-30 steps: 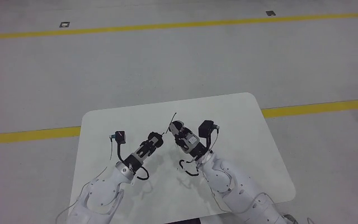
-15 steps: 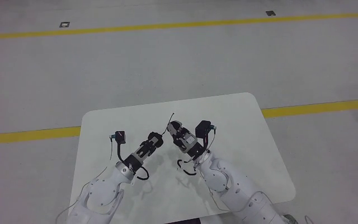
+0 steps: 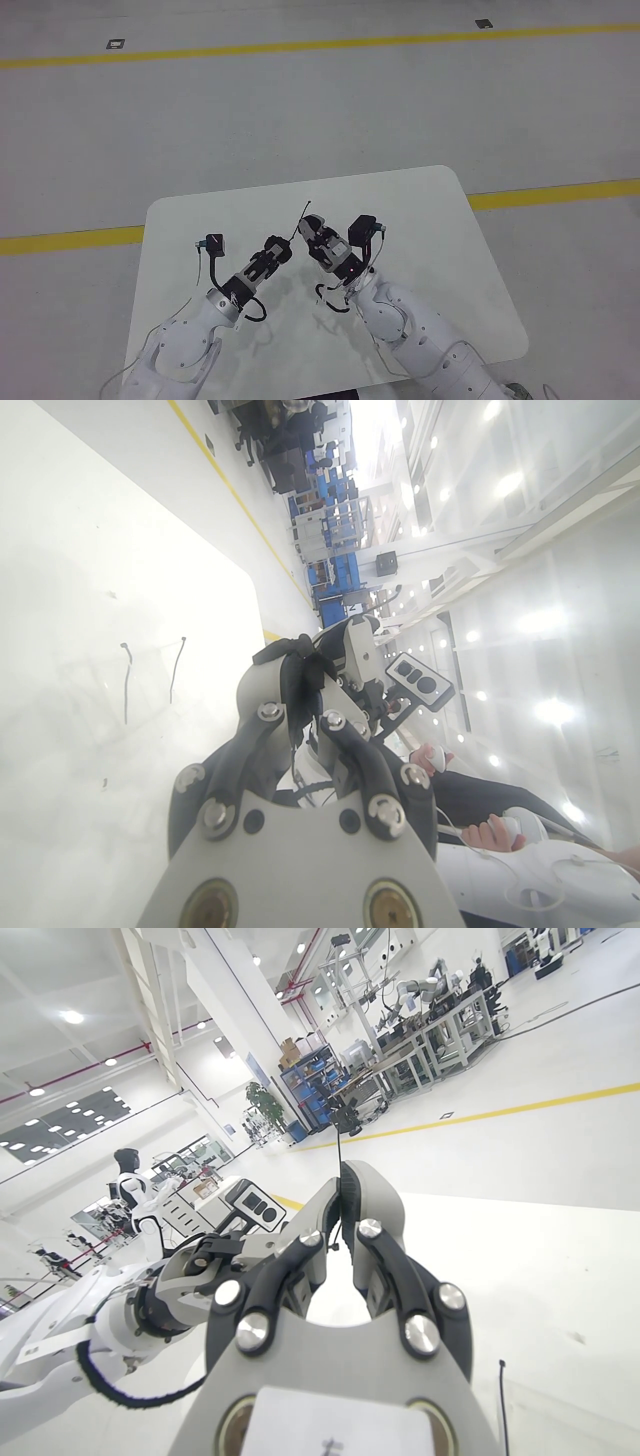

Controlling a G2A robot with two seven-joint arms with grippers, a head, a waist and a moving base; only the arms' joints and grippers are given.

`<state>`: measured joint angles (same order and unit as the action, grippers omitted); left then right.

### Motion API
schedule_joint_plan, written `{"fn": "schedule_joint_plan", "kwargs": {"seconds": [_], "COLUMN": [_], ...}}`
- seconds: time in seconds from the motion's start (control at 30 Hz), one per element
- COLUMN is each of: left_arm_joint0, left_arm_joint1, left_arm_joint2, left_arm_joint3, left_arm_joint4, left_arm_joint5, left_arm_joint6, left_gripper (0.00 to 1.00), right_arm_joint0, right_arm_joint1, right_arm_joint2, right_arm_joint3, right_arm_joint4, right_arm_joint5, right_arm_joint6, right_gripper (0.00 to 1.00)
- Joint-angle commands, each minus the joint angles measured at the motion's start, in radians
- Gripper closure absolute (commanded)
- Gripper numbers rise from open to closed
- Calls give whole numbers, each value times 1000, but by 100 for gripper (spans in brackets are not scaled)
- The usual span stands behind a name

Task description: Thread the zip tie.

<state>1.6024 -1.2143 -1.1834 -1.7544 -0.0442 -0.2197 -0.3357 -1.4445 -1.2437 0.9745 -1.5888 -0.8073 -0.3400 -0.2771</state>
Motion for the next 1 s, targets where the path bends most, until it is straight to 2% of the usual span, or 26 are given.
{"fn": "schedule_joint_plan", "kwargs": {"seconds": [0.0, 0.97], "left_arm_joint0": [0, 0], "left_arm_joint1": [0, 0], "left_arm_joint2": [0, 0], "left_arm_joint3": [0, 0], "left_arm_joint4": [0, 0], "left_arm_joint5": [0, 0], "left_arm_joint6": [0, 0], "left_gripper": [100, 100], "right_arm_joint0": [0, -8], "right_arm_joint1": [-1, -13], "right_arm_joint2": [0, 12], "right_arm_joint3": [4, 8], "right_arm_joint4": [-3, -29], "right_arm_joint5": [0, 0], "right_arm_joint6": [2, -15], "right_gripper": [100, 100]}}
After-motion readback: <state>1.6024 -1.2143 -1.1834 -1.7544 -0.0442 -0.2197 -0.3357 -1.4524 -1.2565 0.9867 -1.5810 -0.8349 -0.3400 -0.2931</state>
